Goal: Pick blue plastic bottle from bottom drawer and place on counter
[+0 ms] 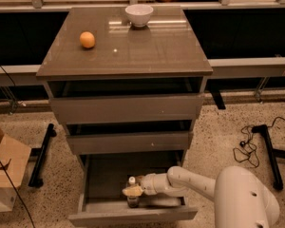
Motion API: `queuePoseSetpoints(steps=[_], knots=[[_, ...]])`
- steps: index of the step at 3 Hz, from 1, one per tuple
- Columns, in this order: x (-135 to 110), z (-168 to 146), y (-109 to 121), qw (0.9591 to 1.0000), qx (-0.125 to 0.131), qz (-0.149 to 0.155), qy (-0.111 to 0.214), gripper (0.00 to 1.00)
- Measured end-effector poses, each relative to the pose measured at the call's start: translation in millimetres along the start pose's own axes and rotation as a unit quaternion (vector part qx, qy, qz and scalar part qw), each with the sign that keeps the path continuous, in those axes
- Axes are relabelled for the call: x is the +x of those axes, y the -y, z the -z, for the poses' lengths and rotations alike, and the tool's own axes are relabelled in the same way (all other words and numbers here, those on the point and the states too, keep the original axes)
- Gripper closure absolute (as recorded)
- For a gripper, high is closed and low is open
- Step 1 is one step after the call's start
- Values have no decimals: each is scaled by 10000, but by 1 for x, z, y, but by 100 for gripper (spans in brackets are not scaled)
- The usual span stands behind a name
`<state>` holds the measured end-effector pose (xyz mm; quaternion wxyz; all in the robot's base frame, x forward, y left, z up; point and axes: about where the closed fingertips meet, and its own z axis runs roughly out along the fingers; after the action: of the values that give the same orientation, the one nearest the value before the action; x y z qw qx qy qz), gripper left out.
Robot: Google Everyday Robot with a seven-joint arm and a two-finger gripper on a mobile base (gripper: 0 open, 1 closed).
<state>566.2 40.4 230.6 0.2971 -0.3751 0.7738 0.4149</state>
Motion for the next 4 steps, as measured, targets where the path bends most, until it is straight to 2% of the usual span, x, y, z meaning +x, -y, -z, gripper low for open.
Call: queuePoseSetpoints(steps=[1,2,3,4], knots=[[-13,8,-16,9998,-54,66,157,78],[-54,42,-33,9991,-78,258,328,100],[-107,102,-76,9965,-293,608,495,100],[-192,186,-154,9899,-837,1053,457,100]])
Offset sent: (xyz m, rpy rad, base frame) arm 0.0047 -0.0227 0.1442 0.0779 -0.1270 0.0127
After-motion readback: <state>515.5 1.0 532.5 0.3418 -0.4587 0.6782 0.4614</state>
